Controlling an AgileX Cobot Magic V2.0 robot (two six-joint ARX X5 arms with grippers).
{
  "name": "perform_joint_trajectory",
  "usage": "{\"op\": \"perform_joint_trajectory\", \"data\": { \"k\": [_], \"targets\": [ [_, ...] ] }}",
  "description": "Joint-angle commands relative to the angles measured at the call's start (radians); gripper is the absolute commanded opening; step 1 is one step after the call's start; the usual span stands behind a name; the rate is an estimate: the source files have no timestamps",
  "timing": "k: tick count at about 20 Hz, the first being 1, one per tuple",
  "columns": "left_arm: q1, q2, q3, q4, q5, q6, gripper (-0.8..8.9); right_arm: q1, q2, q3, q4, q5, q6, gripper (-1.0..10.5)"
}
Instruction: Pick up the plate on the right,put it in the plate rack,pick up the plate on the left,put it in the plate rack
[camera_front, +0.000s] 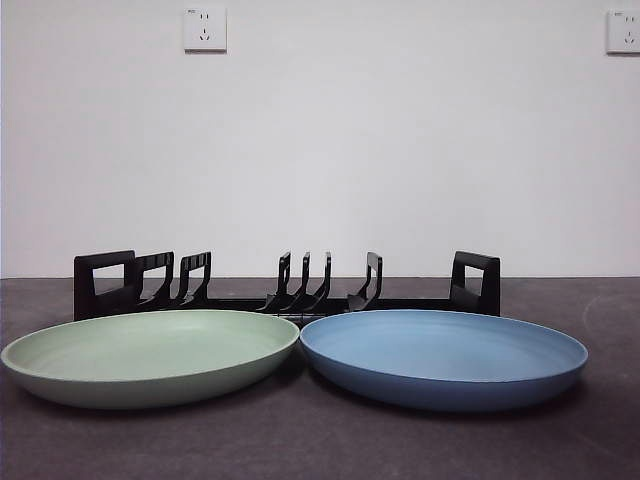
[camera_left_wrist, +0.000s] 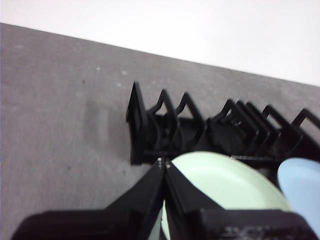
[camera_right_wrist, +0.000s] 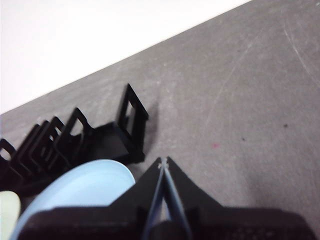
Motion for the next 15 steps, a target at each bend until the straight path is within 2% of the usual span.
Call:
{"op": "perform_joint_trajectory", "data": {
  "k": [1,4,7,10,15],
  "targets": [
    [0.002,0.111,0.06,0.006,0.001,-0.011,-0.07,0.001,0.085,0.055,-0.001,-0.002,0.016,-0.1],
    [0.002,0.249,0.143,0.008,0.008,0.007,-0.06,0.001,0.197,0.117,-0.002,-0.002,0.016,-0.1],
    [0.002,0.387,0.229,0.002,0.064,0.043,-0.06,0.001,0.315,0.177,-0.002,-0.014,0.009,-0.1],
    [0.002,0.524,0.315,-0.023,0.124,0.052,-0.04,0.001,0.443,0.239,-0.002,-0.092,-0.031,-0.1],
    [0.002,0.703,0.419,-0.029,0.236,0.052,-0.04,0.0,0.675,0.344,-0.027,-0.279,-0.059,-0.1]
  ]
}}
